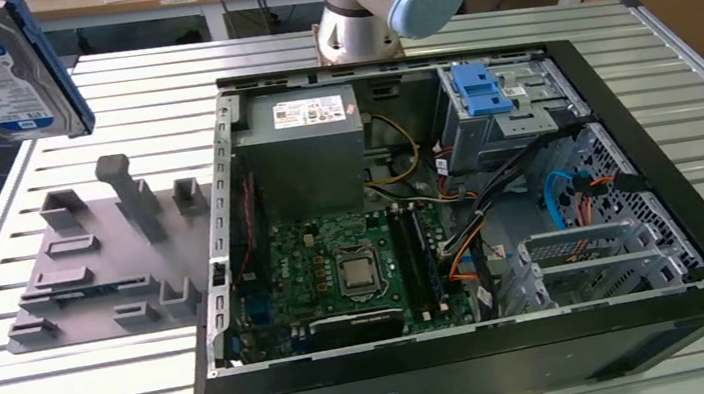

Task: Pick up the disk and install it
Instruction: 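Pick up the disk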

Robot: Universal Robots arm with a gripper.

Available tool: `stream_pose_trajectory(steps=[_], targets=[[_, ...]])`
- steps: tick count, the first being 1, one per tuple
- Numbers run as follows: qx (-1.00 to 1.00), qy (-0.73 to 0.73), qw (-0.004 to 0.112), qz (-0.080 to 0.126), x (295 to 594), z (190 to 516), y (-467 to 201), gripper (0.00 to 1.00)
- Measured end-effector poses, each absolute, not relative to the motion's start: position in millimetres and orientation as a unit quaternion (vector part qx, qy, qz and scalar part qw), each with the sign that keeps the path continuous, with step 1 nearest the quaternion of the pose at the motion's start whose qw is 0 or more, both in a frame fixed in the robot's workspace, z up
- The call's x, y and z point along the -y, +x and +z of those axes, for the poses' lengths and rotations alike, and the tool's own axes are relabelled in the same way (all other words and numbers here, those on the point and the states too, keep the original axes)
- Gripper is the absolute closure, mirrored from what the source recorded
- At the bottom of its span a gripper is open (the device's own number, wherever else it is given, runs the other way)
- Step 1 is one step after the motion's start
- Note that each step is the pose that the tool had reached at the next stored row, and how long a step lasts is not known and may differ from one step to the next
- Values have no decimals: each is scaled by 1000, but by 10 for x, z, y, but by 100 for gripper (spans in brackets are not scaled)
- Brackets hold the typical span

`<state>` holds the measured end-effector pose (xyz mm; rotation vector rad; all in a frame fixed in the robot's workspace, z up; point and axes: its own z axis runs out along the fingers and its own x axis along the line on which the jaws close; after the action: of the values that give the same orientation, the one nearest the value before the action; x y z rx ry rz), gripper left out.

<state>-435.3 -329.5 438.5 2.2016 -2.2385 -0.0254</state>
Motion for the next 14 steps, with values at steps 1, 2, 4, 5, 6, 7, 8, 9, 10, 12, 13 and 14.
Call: stream_pose_trajectory(steps=[1,2,4,5,6,7,8,9,10,12,13,14], targets=[[713,701,1,-8,3295,4411,-4353,63],[713,701,1,-8,3295,4437,-4353,63],[713,701,1,-8,3295,4487,-4353,63],[713,701,1,-8,3295,4515,-4353,63],[713,701,1,-8,3295,4539,-4353,63],[713,701,1,-8,3295,4566,-4353,63],[713,701,1,-8,3295,4593,-4353,63],[713,701,1,-8,3295,4620,-4353,63],[713,701,1,-8,3295,4648,-4353,63],[713,701,1,-8,3295,4703,-4353,63],[713,701,1,-8,3295,4731,-4353,63],[713,701,1,-8,3295,4758,-4353,63]])
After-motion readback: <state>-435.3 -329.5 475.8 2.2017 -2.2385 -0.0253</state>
